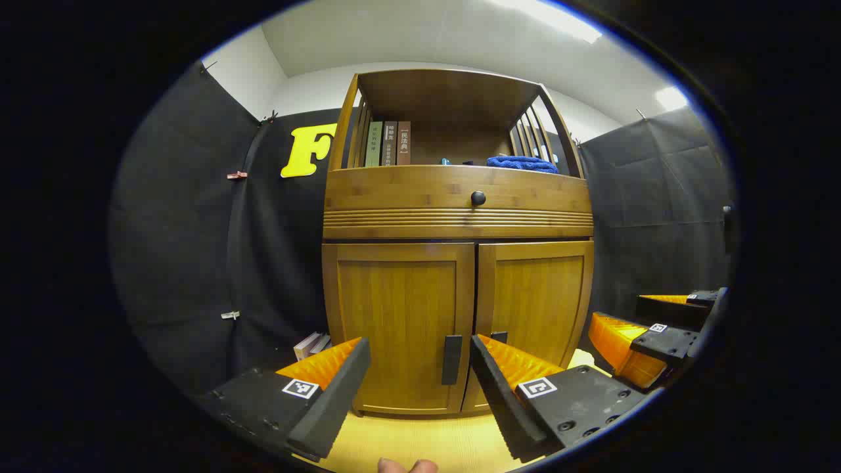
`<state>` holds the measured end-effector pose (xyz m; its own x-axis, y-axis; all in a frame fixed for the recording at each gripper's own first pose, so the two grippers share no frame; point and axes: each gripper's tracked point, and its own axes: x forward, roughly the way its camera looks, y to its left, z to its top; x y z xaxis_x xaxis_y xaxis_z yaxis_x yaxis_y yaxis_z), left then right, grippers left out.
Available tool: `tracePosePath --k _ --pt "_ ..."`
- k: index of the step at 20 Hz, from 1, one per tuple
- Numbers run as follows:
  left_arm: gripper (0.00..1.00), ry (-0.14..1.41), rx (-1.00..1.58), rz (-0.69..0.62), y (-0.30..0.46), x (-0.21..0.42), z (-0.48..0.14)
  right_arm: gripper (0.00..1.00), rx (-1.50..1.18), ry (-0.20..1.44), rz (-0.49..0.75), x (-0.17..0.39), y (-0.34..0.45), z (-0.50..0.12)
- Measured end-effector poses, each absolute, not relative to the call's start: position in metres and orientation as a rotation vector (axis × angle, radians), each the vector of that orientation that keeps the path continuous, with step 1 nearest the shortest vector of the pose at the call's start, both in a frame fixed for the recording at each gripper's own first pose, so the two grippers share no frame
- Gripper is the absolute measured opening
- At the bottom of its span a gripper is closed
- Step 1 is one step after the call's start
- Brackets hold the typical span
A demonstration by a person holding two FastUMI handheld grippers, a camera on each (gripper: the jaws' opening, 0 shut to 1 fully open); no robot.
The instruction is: Open the right door of the double-door shoe cabinet with the right hand, and open the left door with the left hand.
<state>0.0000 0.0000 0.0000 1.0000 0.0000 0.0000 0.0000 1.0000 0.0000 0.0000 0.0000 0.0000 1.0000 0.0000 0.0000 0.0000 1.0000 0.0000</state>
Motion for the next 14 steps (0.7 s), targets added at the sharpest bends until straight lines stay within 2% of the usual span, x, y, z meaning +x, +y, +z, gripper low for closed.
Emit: tracePosePath --k 2,14 --pt "0.94 -0.002 0.005 -0.001 0.0001 -0.0001 0.0012 0.99 0.007 -0.001 0.002 0.0000 -0.0007 0.0007" --pt "0.92 -0.005 0.010 -0.016 -0.0005 0.0020 0.0018 0.98 -0.003 -0.006 -0.003 0.0034 -0.0013 0.0034"
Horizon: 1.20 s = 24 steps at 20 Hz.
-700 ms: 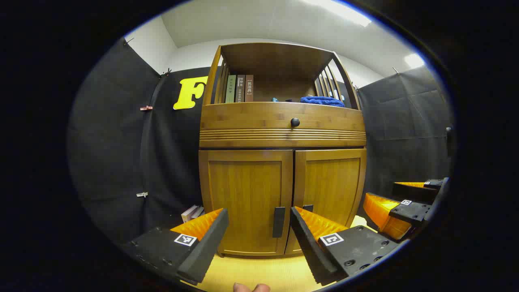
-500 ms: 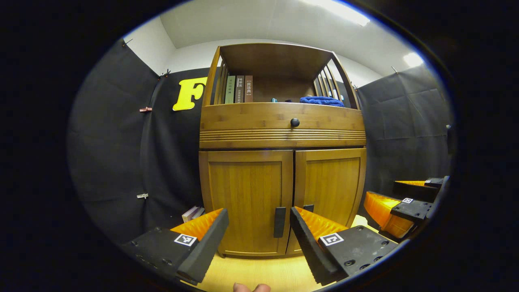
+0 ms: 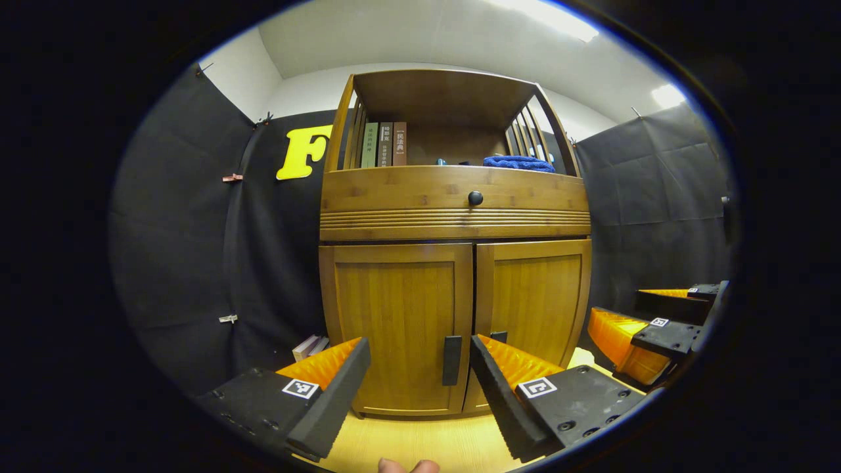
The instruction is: Open the right door of the double-door shoe cabinet with the right hand, and open the left door with the left hand.
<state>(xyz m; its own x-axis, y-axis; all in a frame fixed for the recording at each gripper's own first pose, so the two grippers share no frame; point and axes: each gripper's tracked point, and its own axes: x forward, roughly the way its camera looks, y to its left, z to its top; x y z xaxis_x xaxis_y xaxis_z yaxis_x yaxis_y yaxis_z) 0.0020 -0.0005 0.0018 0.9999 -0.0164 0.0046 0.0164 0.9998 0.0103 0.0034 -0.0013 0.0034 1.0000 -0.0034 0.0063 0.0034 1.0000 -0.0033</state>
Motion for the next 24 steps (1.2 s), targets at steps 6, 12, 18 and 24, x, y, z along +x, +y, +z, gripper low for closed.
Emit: tracePosePath --k 6,12,18,24 --pt "0.94 -0.001 0.011 -0.020 -0.001 0.003 0.001 0.97 -0.004 0.000 0.012 0.008 0.001 0.001" --pt "0.94 0.010 0.008 -0.015 0.001 0.009 -0.005 0.97 0.011 0.025 0.069 0.030 0.018 -0.011" --pt "0.92 0.027 -0.004 -0.003 0.015 0.022 -0.019 0.98 0.069 0.086 0.120 0.078 0.040 -0.055" --pt "0.95 0.012 0.019 0.031 0.032 0.033 -0.026 0.98 0.055 0.152 0.116 0.135 0.051 -0.102"
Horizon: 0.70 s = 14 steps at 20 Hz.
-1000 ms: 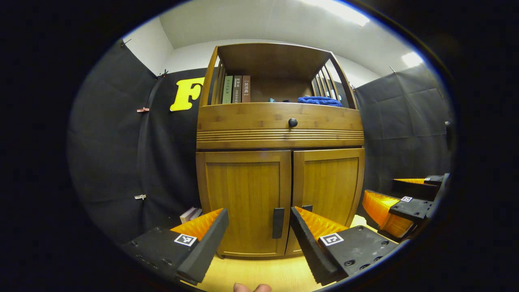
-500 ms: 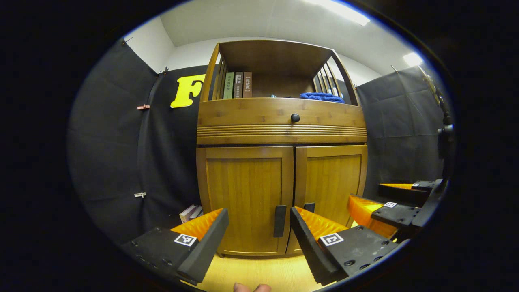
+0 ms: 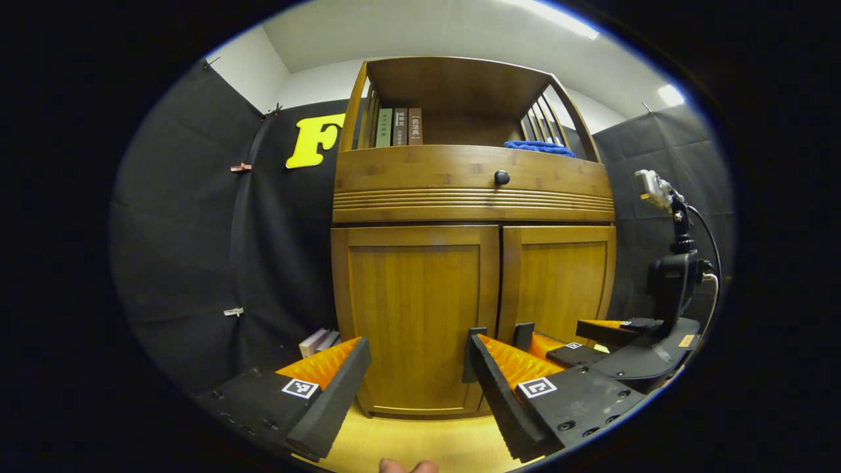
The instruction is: Open the right door of the double-door shoe cabinet with the right hand, and open the left door with the left hand.
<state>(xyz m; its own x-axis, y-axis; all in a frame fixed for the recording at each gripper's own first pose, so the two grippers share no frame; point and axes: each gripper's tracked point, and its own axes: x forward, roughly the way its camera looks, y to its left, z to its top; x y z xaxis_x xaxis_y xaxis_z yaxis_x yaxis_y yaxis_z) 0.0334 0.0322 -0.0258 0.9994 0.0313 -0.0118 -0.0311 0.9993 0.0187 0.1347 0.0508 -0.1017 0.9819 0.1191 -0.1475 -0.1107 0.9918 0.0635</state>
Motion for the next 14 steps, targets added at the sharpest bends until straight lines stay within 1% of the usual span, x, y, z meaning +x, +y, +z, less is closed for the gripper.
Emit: tracePosePath --k 2,3,4,6,7,8,9,10,11,12,13,14 --pt "0.94 0.025 0.014 0.007 0.031 0.037 -0.033 0.98 0.066 0.159 0.117 0.152 0.052 -0.115" --pt "0.92 0.041 -0.010 -0.021 0.027 0.038 -0.037 0.98 0.065 0.161 0.117 0.161 0.053 -0.122" --pt "0.95 0.047 -0.038 -0.032 0.027 0.037 -0.039 0.98 0.062 0.172 0.115 0.169 0.056 -0.129" --pt "0.94 0.061 -0.063 -0.037 0.028 0.036 -0.043 0.98 0.044 0.183 0.102 0.185 0.057 -0.146" --pt "0.95 0.058 -0.045 -0.035 0.029 0.037 -0.044 0.98 0.035 0.187 0.103 0.190 0.060 -0.154" --pt "0.92 0.053 -0.018 -0.027 0.032 0.037 -0.045 0.98 0.029 0.191 0.105 0.191 0.061 -0.159" --pt "0.92 0.045 0.003 -0.017 0.034 0.036 -0.044 0.97 0.025 0.191 0.109 0.194 0.063 -0.160" --pt "0.92 0.043 0.009 -0.018 0.034 0.036 -0.045 0.83 0.025 0.194 0.108 0.203 0.063 -0.164" --pt "0.94 0.048 0.001 -0.024 0.032 0.036 -0.048 0.80 0.026 0.201 0.107 0.207 0.065 -0.165" --pt "0.94 0.057 -0.013 -0.030 0.030 0.035 -0.052 0.74 0.024 0.202 0.104 0.213 0.067 -0.171" --pt "0.92 0.064 -0.023 -0.033 0.029 0.035 -0.053 0.72 0.026 0.212 0.103 0.216 0.069 -0.176" --pt "0.92 0.070 -0.028 -0.029 0.030 0.034 -0.055 0.63 0.025 0.226 0.091 0.216 0.070 -0.180"
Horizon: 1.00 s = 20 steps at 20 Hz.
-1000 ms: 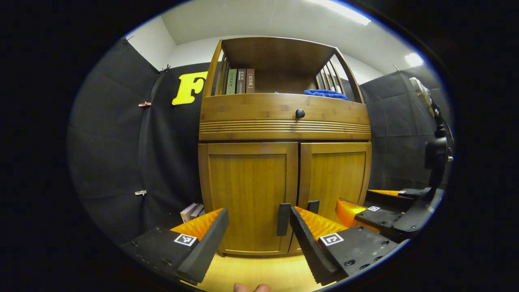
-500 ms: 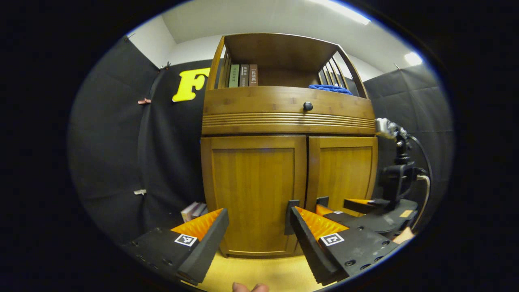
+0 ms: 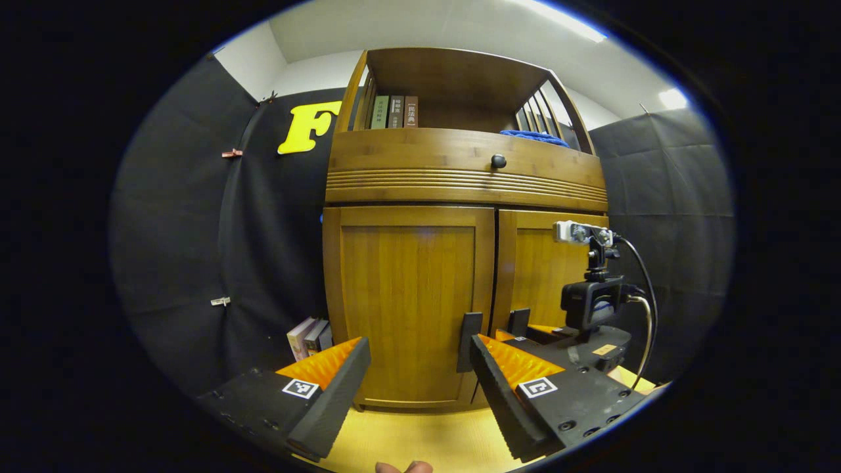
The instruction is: Open the right door of the double-door shoe cabinet with the right hand, and open the left door with the left hand.
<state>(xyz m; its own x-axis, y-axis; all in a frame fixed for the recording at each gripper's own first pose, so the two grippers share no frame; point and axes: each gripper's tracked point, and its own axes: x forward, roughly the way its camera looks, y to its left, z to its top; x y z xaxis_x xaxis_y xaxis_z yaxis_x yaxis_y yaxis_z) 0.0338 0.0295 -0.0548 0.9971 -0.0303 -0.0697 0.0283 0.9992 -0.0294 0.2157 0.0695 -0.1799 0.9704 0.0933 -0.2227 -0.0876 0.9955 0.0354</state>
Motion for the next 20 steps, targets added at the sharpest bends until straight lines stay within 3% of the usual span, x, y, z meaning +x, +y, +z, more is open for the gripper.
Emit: tracePosePath --k 2,3,6,20 --pt "0.94 0.075 -0.029 -0.024 0.031 0.032 -0.056 0.39 0.013 0.241 0.081 0.221 0.069 -0.189" --pt "0.95 0.075 -0.029 -0.023 0.032 0.031 -0.056 0.40 0.018 0.221 0.082 0.216 0.068 -0.181" --pt "0.94 0.076 -0.045 -0.021 0.034 0.029 -0.056 0.26 0.014 0.242 0.089 0.213 0.067 -0.183" --pt "0.94 0.071 -0.059 -0.036 0.015 0.013 -0.049 0.25 0.041 0.238 0.170 0.211 0.069 -0.179"
